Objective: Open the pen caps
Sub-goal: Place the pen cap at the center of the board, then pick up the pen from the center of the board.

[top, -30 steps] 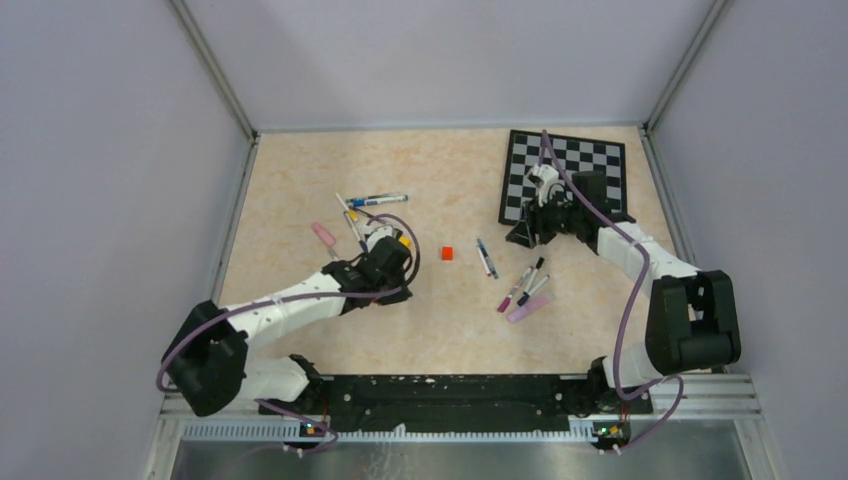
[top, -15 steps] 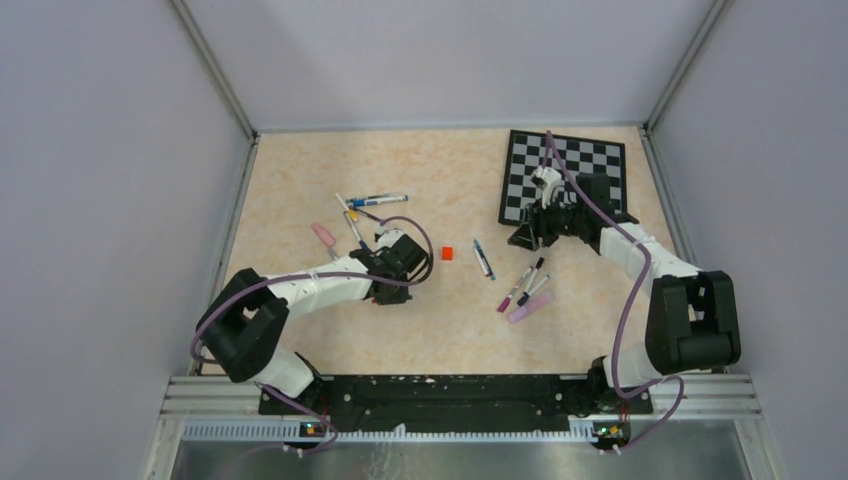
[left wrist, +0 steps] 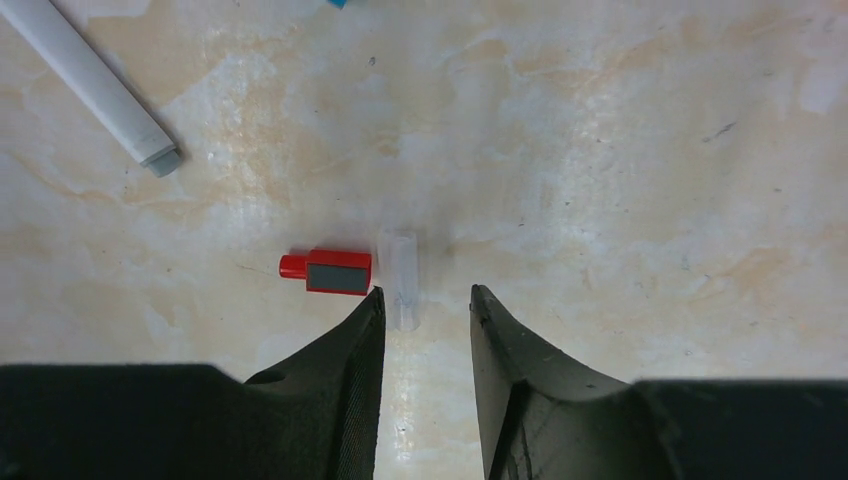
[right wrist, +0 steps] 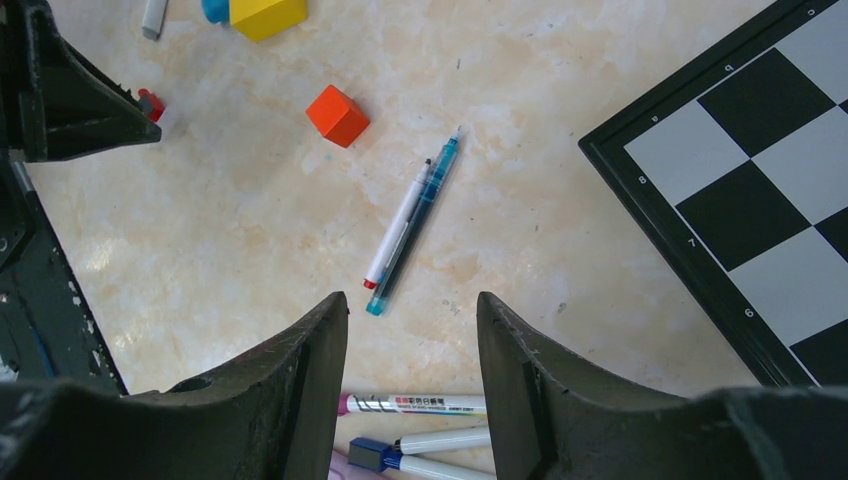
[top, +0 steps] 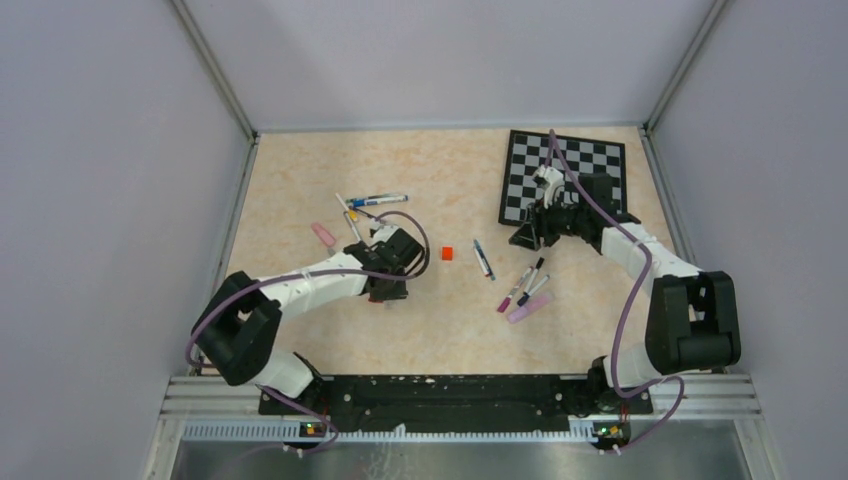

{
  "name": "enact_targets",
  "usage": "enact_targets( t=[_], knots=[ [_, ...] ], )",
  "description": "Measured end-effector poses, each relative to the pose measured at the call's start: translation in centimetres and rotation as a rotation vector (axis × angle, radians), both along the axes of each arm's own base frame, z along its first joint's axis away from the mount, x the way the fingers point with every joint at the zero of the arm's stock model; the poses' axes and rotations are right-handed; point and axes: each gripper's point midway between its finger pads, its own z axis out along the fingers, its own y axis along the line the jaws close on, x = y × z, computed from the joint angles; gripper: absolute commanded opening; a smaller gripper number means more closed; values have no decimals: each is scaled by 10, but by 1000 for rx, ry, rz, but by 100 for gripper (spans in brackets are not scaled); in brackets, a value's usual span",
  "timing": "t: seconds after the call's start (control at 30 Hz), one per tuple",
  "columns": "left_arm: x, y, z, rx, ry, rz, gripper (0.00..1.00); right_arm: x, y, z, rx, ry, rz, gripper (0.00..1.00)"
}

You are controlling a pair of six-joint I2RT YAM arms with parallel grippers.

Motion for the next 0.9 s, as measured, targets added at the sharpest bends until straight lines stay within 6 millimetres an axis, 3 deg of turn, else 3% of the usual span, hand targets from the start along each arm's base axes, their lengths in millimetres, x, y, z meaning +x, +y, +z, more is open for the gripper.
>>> enact_targets(
  t=[0.13,0.37,0.53,0.67,0.87,0.9],
  knots=[
    [6,-3,22,-37,-49,-21,56,0,-1,1,4,-5,6,49],
    [27,3,81,-174,-233,-136,98,-16,4,12,26,-48,105,50],
    [56,37,108,-264,-387,-81,99,-34,8,29,44,-132,201,52],
    [82,60,101,-321,-376,-9,99,-49,9,31,52,-182,246,54],
    [94,92,45,-309,-164,178,97,-65,7,21,61,-188,271,56],
    [94,96,38,-296,-130,210,90,-64,6,21,59,-192,269,56]
  ],
)
